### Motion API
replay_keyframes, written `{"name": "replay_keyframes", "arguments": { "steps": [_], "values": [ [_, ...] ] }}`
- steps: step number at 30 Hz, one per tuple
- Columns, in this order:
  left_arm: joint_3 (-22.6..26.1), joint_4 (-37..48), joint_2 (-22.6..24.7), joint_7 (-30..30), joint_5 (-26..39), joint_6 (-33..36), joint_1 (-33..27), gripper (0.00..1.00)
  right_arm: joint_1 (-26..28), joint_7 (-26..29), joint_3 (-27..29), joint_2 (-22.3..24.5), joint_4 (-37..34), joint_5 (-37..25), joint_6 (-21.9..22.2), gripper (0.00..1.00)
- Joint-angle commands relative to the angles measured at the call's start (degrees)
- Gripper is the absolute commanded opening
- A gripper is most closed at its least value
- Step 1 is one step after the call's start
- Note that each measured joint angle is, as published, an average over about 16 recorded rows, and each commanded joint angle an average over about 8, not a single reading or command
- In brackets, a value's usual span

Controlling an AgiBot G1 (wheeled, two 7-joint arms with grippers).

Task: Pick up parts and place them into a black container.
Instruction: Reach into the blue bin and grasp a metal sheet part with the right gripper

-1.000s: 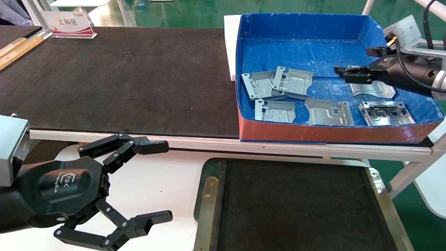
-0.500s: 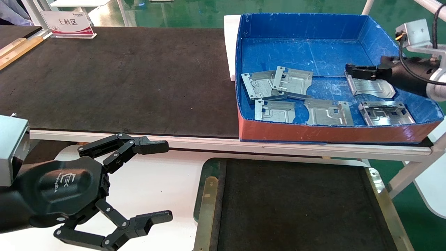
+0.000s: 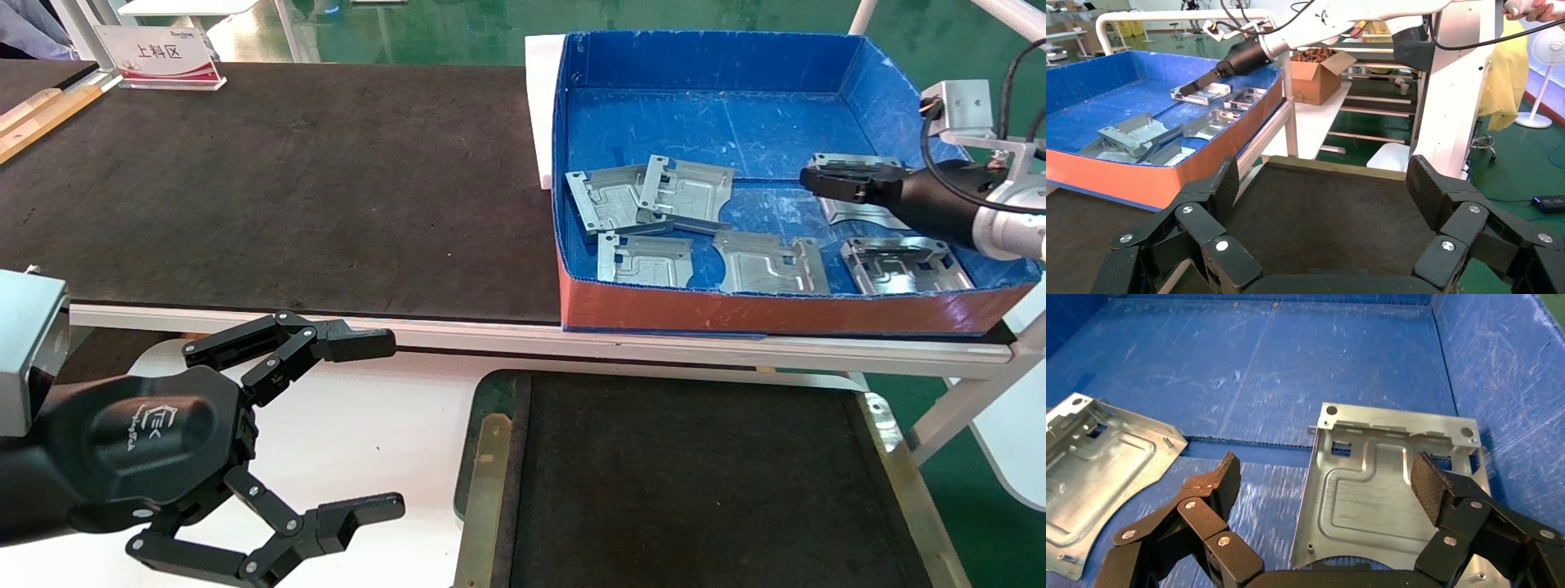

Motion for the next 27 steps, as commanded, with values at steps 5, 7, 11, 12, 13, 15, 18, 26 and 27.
{"name": "replay_keyframes", "arguments": {
  "steps": [5, 7, 11, 12, 13, 15, 18, 26, 27],
  "values": [
    [0.0, 0.0, 0.0, 0.0, 0.0, 0.0, 0.0, 1.0, -0.55, 1.85, -0.56, -0.35, 0.72, -0.85, 0.57, 1.0],
    [0.0, 0.0, 0.0, 0.0, 0.0, 0.0, 0.0, 1.0, -0.76, 2.29, -0.72, -0.39, 0.96, -1.1, 0.66, 1.0],
    [0.0, 0.0, 0.0, 0.0, 0.0, 0.0, 0.0, 1.0, -1.14, 3.01, -1.16, -0.47, 1.39, -1.74, 0.9, 0.56],
    [0.0, 0.0, 0.0, 0.0, 0.0, 0.0, 0.0, 1.0, -1.22, 3.2, -1.27, -0.49, 1.49, -1.91, 0.96, 0.43],
    [0.0, 0.0, 0.0, 0.0, 0.0, 0.0, 0.0, 1.0, -1.28, 3.37, -1.39, -0.5, 1.57, -2.08, 1.01, 0.31],
    [0.0, 0.0, 0.0, 0.0, 0.0, 0.0, 0.0, 1.0, -1.38, 3.71, -1.61, -0.53, 1.76, -2.4, 1.13, 0.06],
    [0.0, 0.0, 0.0, 0.0, 0.0, 0.0, 0.0, 1.0, -1.53, 4.26, -1.8, -0.55, 2.09, -2.68, 1.27, 0.0],
    [0.0, 0.0, 0.0, 0.0, 0.0, 0.0, 0.0, 1.0, -2.11, 5.21, -1.99, -0.43, 3.21, -2.94, 1.44, 0.0],
    [0.0, 0.0, 0.0, 0.0, 0.0, 0.0, 0.0, 1.0, -2.17, 5.28, -2.02, -0.42, 3.34, -2.98, 1.47, 0.0]
  ]
}}
